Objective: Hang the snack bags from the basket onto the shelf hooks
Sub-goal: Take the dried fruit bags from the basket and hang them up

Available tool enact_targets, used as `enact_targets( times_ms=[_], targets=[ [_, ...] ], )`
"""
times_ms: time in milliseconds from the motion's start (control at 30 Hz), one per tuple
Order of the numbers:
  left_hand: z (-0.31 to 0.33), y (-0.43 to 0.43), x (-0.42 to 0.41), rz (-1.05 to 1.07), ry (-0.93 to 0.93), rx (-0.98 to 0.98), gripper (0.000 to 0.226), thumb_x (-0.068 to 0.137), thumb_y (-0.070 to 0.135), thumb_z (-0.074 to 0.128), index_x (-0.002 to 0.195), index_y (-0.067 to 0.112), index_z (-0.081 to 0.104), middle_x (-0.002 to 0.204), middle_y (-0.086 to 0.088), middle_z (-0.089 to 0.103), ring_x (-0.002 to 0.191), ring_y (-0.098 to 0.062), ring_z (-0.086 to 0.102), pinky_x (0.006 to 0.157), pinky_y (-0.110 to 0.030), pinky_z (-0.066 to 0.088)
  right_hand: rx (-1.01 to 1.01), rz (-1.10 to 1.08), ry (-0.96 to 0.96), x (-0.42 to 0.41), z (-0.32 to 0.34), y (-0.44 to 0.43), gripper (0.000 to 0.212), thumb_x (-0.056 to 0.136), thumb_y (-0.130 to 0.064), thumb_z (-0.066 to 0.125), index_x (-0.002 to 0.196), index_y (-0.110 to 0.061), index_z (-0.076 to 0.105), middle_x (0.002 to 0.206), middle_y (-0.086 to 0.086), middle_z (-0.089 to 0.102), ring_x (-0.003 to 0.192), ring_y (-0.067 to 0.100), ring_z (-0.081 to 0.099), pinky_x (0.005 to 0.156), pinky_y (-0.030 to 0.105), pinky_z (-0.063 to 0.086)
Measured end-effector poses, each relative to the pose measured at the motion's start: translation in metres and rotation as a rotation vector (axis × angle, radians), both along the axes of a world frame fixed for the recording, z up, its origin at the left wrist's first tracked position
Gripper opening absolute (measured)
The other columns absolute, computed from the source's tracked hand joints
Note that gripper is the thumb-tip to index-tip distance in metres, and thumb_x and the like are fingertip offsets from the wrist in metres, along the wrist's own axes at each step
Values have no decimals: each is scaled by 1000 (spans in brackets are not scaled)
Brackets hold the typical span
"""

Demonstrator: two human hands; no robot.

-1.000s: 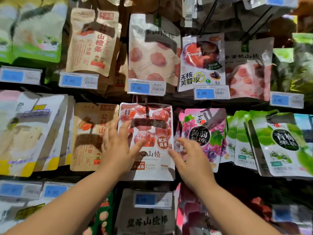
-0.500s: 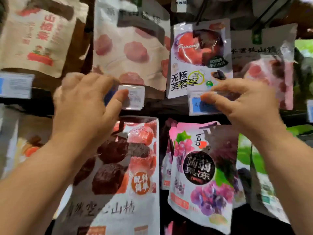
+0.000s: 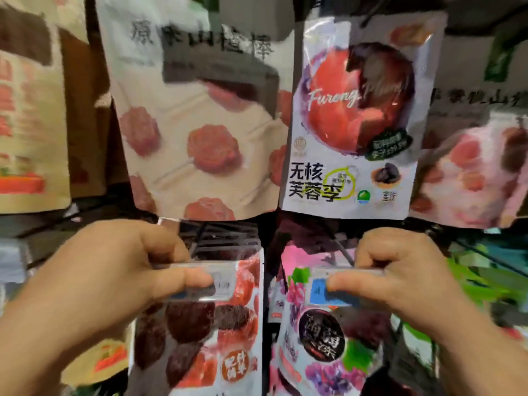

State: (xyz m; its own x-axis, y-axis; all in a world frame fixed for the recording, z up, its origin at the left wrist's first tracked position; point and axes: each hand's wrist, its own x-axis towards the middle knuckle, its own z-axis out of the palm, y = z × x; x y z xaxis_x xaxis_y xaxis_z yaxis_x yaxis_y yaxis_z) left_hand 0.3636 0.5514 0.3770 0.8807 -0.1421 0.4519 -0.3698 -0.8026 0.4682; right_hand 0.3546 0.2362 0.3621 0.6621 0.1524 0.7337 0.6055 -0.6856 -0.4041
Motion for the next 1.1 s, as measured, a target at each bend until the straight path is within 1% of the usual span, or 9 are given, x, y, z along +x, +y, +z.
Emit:
enact_targets(
  times_ms=[200, 300, 367, 500, 600, 700, 900, 1000, 1100],
  targets=[
    [29, -12, -8, 55, 278, 86, 33, 60, 59, 82, 62, 29, 69, 56, 16, 61, 56, -1, 55, 68, -33, 43, 9, 27, 158, -4, -8, -4, 54, 60, -72, 72, 63, -21, 55, 57, -16, 49, 54, -5, 45, 51, 14, 30],
    [32, -12, -5, 26, 401, 13, 34, 63, 55, 84, 63, 26, 67, 60, 16, 64, 63, -4, 60, 72, -29, 48, -25, -38, 295, -8, -4, -10, 47, 57, -82, 67, 57, -36, 56, 60, -14, 52, 56, 1, 48, 52, 25, 34],
    [38, -11, -7, 32, 451, 8, 38, 67, 54, 82, 66, 20, 67, 68, 8, 68, 68, -8, 63, 66, -28, 48, -56, -83, 402, -14, 6, -7, 37, 52, -77, 67, 50, -42, 55, 61, -9, 53, 59, 5, 50, 52, 23, 32],
    [51, -8, -12, -36, 488, 94, 38, 77, 51, 77, 65, 19, 61, 66, 4, 61, 70, -15, 60, 72, -29, 42, -231, -219, 509, -30, 32, 5, 46, 57, -79, 66, 54, -34, 56, 61, -9, 50, 59, 3, 48, 52, 18, 30],
    [66, -4, -15, -103, 447, 276, 26, 89, 46, 67, 84, 21, 72, 81, 3, 68, 82, -19, 62, 82, -34, 49, -369, -375, 595, -44, 45, 18, 48, 74, -69, 66, 71, -22, 70, 73, -2, 62, 72, 15, 57, 57, 27, 35],
    [98, -3, -27, -122, 227, 302, 24, 96, 43, 57, 102, 27, 74, 98, 1, 72, 93, -20, 65, 79, -32, 52, -345, -507, 482, -58, 62, 30, 42, 78, -66, 67, 88, -26, 76, 87, -2, 70, 92, 20, 60, 71, 31, 44],
    [205, -3, -48, -39, -507, 11, 21, 86, 35, 71, 93, 16, 67, 93, -2, 63, 96, -24, 53, 84, -32, 34, -2, -551, -115, -77, 173, 52, 38, 87, -46, 57, 97, -14, 76, 93, 1, 73, 92, 29, 62, 77, 26, 36],
    [236, -13, -38, 40, -565, -28, 43, 87, 43, 60, 115, 11, 62, 115, -12, 59, 112, -34, 50, 99, -43, 35, 56, -558, -330, -79, 225, 50, 37, 89, -42, 56, 102, -12, 72, 99, 6, 69, 96, 32, 60, 85, 23, 31],
    [256, -24, -34, 102, -523, 25, 45, 90, 37, 63, 130, 17, 57, 128, -9, 53, 120, -30, 38, 103, -51, 35, 42, -620, -359, -80, 256, 43, 43, 87, -43, 53, 115, -14, 69, 111, 11, 62, 104, 36, 55, 93, 35, 37]
  ],
)
